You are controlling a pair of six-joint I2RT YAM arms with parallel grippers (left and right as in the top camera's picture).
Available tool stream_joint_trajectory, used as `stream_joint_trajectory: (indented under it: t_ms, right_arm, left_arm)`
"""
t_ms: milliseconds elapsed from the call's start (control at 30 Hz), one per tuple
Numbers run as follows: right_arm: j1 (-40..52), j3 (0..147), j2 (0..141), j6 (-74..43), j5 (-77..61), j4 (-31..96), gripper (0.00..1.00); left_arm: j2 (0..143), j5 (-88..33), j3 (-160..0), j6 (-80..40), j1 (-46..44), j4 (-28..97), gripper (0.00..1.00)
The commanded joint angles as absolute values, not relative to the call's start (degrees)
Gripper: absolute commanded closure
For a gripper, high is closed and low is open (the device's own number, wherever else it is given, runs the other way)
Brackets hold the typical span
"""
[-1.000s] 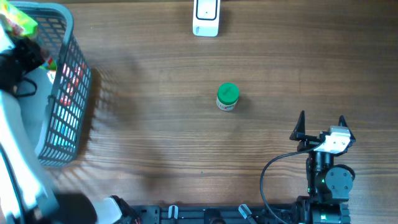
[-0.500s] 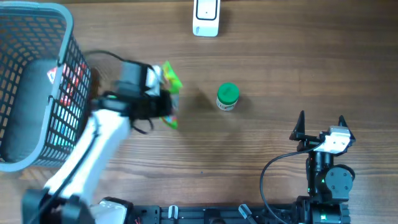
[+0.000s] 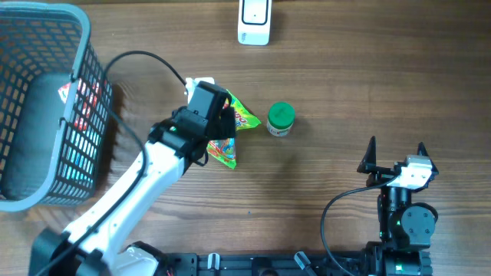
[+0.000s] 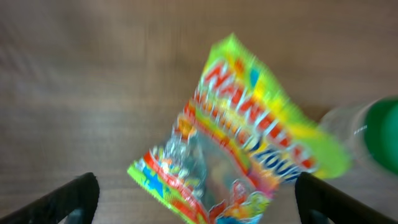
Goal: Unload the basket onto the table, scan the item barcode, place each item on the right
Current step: 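Carry the Haribo bag with the left gripper and drop it beside the jar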
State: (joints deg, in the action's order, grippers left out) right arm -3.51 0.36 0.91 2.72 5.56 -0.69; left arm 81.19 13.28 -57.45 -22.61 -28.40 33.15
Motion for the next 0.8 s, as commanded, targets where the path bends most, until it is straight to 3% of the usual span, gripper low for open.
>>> stream_joint_trajectory:
  t_ms: [0, 33, 200, 367, 567, 600, 633, 667, 767]
  right_arm:
    - [-3.4, 0.3, 0.6, 3.0, 5.1, -0.8, 0.00]
    - [-3.4, 0.3, 0.6, 3.0, 5.1, -0.8, 0.00]
    - [-3.4, 0.3, 0.6, 3.0, 5.1, -0.8, 0.00]
    - [-3.4, 0.3, 0.6, 3.0, 5.1, -0.8, 0.00]
    - [-3.4, 0.3, 0.6, 3.0, 5.1, -0.8, 0.00]
    - [-3.4, 0.3, 0.6, 3.0, 5.1, -0.8, 0.00]
    - [-3.4, 0.3, 0.6, 3.0, 5.1, -0.8, 0.00]
    - [-3.4, 0.3, 0.6, 3.0, 5.1, -0.8, 0.00]
    - [-3.4, 0.3, 0.6, 3.0, 5.1, -0.8, 0.00]
  left_arm:
    - [76.0, 15.7, -58.8, -23.0, -28.2, 32.4, 0.91]
    - [75.9, 13.1, -58.8, -23.0, -28.2, 31.3, 0.96]
    - [87.0, 8.3, -58.7, -26.2, -28.2, 29.1, 0.96]
    - [103.8, -4.1, -58.7, -28.2, -28.2, 29.1, 0.96]
    - [98.5, 0.1, -62.7, -27.0, -25.7, 33.8, 0.96]
    - [93.0, 0.1, -67.2, -24.4, -24.4, 37.1, 0.87]
    - [89.7, 0.3, -70.0, -22.5, -23.8, 38.5, 0.50]
    - [86.2, 1.8, -73.1, -21.1, -23.2, 39.7, 0.00]
    - [74.4, 10.8, -83.0, -15.6, -19.3, 40.5, 0.00]
